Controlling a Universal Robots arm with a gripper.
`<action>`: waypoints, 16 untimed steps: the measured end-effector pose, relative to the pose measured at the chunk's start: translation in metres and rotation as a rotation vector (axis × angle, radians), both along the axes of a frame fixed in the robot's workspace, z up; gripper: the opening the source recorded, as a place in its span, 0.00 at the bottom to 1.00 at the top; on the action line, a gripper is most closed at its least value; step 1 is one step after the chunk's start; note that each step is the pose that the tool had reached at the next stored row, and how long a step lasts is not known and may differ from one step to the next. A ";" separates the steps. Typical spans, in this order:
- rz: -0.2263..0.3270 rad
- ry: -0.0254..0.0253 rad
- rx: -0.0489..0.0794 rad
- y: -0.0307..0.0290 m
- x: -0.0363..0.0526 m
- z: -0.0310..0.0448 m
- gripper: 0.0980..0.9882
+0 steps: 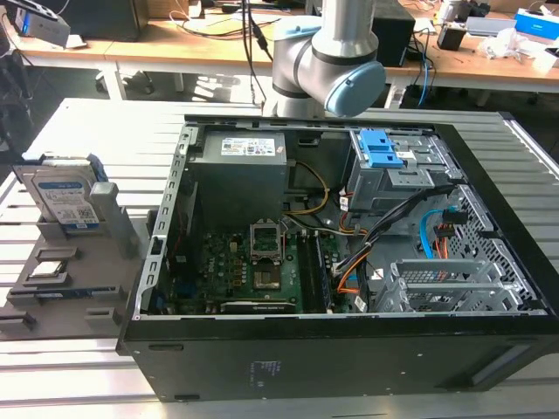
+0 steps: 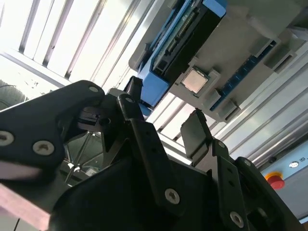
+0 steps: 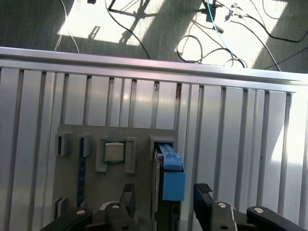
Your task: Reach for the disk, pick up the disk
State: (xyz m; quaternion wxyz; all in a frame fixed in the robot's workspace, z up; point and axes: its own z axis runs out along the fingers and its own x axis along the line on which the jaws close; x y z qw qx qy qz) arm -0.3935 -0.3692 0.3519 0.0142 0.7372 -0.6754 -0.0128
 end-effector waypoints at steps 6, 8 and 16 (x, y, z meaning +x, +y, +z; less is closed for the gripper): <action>0.000 0.0012 0.000 0.0001 0.0000 -0.0084 0.56; 0.000 0.0016 0.000 0.0001 0.0001 -0.0126 0.56; 0.000 0.0019 0.000 0.0001 0.0002 -0.0224 0.56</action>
